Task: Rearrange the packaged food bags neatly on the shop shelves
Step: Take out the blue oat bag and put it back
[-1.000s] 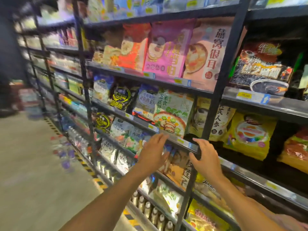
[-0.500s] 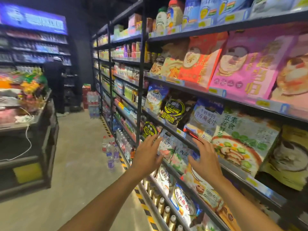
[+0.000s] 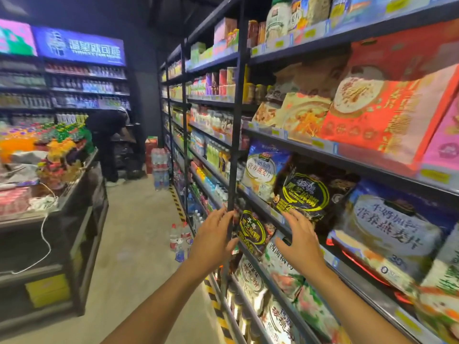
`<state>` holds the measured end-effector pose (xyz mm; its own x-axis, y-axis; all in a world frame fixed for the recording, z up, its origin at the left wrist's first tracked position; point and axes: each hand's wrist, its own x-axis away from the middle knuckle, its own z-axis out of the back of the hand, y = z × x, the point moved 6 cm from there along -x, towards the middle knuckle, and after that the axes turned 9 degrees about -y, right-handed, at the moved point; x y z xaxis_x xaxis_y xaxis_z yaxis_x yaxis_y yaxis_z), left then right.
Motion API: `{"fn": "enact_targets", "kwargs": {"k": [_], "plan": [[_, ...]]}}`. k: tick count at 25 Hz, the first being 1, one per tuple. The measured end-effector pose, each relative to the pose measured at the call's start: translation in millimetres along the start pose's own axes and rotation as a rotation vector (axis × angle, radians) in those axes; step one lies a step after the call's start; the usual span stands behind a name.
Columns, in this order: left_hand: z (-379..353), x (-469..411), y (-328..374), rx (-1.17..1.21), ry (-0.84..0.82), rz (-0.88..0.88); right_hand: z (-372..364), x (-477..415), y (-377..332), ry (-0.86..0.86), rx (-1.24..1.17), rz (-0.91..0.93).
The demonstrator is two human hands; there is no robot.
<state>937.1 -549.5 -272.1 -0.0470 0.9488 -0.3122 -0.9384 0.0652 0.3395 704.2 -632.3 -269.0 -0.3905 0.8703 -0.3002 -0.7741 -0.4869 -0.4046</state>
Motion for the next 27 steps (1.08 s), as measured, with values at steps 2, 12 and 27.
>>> {"fn": "enact_targets", "kwargs": {"k": [2,12,27], "plan": [[-10,-35,-22,-0.014,-0.019,0.016,-15,-35,6,-0.017,-0.006,-0.018],[-55,-229,-133,0.077,-0.137,-0.099,-89,-203,22,0.022,-0.083,-0.218],[-127,-480,-159,1.079,-0.552,0.116,-144,-335,80,0.155,-0.339,-0.704]]}}
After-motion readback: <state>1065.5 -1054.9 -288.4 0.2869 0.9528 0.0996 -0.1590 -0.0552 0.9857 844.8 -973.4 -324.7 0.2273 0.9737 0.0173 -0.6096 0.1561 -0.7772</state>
